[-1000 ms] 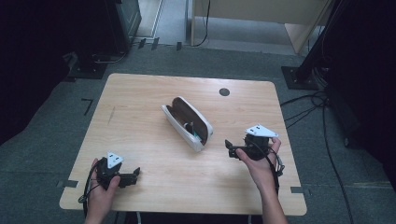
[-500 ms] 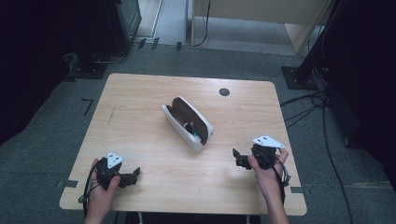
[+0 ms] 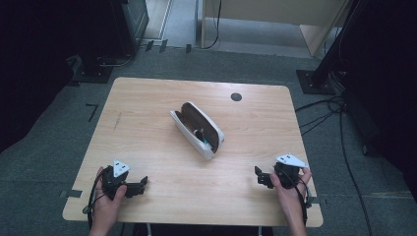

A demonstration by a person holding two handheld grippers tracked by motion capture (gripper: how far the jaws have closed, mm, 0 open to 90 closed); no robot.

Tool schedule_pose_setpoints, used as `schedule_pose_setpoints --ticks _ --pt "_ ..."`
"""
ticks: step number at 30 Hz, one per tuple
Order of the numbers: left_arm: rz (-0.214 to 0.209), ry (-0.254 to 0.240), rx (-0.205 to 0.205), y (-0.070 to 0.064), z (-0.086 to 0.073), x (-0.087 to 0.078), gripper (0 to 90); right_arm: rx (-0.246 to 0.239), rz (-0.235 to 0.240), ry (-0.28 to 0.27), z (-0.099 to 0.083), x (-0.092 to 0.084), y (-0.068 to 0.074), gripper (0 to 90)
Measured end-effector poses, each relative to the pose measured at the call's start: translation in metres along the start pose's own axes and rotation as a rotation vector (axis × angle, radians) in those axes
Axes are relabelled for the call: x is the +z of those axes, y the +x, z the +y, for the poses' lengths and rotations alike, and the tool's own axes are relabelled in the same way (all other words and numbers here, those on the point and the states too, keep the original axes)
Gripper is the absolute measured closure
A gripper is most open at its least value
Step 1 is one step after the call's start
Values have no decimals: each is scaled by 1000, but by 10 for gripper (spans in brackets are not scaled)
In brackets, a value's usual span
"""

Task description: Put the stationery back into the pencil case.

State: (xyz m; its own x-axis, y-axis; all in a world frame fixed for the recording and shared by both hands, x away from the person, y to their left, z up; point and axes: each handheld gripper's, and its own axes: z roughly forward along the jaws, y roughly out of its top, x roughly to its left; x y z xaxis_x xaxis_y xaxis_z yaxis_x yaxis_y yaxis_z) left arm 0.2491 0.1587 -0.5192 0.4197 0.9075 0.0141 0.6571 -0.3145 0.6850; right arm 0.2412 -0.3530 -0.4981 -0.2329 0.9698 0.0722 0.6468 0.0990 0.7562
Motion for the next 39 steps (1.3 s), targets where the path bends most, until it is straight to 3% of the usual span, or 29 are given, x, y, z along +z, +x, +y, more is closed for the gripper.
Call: schedule_pose_setpoints --ticks 25,33,39 --pt "1 0 -1 0 0 0 11 29 -81 51 -37 -6 -25 0" --pt "0 0 0 0 0 0 11 27 -107 64 -41 -8 -28 0" --pt "0 0 1 0 0 0 11 33 -100 68 -43 -10 -30 0"
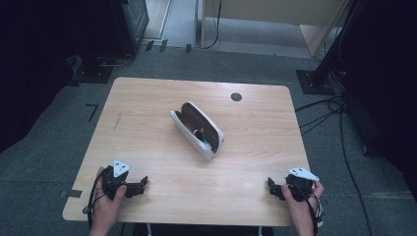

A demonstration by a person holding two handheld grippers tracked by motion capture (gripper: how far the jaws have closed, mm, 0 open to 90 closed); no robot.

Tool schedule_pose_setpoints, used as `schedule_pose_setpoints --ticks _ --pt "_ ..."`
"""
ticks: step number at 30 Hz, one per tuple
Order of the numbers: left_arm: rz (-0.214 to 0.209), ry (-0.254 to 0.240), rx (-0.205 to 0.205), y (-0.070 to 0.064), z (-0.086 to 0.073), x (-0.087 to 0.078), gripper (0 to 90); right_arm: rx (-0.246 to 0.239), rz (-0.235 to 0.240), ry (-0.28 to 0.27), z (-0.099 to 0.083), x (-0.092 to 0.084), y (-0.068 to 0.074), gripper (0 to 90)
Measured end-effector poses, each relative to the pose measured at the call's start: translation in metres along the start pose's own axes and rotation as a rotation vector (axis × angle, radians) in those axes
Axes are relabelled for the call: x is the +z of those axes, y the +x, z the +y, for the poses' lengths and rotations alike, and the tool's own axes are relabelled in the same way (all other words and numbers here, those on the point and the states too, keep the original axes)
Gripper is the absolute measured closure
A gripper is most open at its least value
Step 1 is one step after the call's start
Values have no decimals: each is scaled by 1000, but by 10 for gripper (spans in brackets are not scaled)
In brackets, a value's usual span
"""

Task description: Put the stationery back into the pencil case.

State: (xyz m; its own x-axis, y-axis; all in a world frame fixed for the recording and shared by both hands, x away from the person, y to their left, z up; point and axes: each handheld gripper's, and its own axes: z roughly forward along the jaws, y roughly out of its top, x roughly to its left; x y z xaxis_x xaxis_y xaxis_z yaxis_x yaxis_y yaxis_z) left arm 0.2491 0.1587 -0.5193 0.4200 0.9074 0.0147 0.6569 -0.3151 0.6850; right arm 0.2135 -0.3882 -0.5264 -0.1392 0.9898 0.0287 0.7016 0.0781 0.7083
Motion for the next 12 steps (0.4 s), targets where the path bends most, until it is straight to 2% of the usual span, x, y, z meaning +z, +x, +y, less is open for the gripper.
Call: schedule_pose_setpoints --ticks 12 --pt "0 0 -1 0 0 0 11 9 -10 -6 -1 -1 2 9"
